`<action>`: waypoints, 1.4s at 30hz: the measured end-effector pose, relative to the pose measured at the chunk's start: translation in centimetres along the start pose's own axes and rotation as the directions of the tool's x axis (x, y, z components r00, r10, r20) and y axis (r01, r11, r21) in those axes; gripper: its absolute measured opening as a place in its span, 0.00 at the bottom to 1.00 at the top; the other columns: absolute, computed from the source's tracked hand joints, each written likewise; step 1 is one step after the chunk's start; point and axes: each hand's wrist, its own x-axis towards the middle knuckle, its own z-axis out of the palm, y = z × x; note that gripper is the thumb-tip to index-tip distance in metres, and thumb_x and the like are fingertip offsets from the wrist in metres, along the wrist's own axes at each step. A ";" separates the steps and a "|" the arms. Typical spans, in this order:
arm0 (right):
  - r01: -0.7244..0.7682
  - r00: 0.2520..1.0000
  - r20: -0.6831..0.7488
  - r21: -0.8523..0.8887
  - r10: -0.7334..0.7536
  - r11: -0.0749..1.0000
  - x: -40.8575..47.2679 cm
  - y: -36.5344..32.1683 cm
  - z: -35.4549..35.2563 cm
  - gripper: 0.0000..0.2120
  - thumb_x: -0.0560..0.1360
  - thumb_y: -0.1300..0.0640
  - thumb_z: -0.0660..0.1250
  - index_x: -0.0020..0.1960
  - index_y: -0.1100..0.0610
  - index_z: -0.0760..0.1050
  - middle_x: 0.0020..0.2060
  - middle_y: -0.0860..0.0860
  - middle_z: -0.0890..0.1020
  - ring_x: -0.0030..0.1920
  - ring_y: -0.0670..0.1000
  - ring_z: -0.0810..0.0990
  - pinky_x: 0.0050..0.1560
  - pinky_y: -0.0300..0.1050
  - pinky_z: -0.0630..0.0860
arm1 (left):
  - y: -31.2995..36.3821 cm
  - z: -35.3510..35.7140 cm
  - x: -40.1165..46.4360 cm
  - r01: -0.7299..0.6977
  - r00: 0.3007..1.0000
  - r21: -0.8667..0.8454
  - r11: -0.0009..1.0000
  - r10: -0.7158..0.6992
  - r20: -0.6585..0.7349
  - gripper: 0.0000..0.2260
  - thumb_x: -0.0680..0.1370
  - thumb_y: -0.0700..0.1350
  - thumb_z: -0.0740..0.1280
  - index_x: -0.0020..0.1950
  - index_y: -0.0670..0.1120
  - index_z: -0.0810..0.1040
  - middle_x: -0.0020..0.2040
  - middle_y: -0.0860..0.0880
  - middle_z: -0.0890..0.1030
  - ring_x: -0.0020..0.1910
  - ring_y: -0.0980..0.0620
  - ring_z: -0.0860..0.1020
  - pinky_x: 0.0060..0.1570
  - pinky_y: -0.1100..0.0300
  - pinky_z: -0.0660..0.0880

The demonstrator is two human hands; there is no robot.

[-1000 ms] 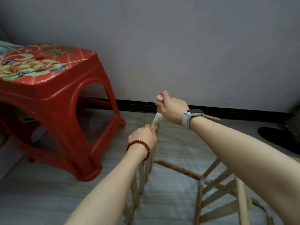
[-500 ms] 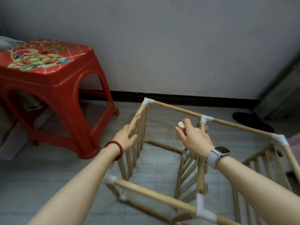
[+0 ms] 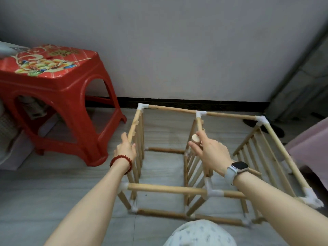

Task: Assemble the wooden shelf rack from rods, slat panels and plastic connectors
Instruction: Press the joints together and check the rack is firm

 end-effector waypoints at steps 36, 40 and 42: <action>0.099 0.949 -0.311 0.174 -0.041 0.980 -5.4 2.1 -2.5 0.15 0.79 0.47 0.53 0.56 0.57 0.64 0.31 0.46 0.73 0.31 0.52 0.79 0.32 0.48 0.76 | 7.2 7.6 -5.2 -0.462 0.875 0.302 0.834 0.374 0.307 0.38 0.75 0.69 0.45 0.76 0.47 0.39 0.77 0.51 0.37 0.74 0.53 0.35 0.71 0.39 0.43; 0.052 0.962 -0.271 0.239 0.015 0.970 -8.9 1.9 -1.3 0.15 0.78 0.48 0.53 0.56 0.58 0.65 0.31 0.47 0.73 0.31 0.53 0.79 0.30 0.48 0.77 | 7.0 7.6 -5.1 -0.457 0.877 0.287 0.842 0.373 0.303 0.38 0.76 0.68 0.46 0.76 0.47 0.40 0.77 0.51 0.38 0.74 0.53 0.35 0.71 0.39 0.43; -0.005 1.000 0.023 -0.090 0.007 0.996 -10.5 2.5 0.5 0.13 0.80 0.47 0.53 0.57 0.56 0.64 0.32 0.48 0.75 0.35 0.56 0.80 0.35 0.49 0.75 | 7.0 7.6 -5.2 -0.462 0.875 0.291 0.838 0.376 0.305 0.38 0.76 0.68 0.46 0.76 0.47 0.40 0.77 0.51 0.38 0.74 0.53 0.35 0.71 0.39 0.43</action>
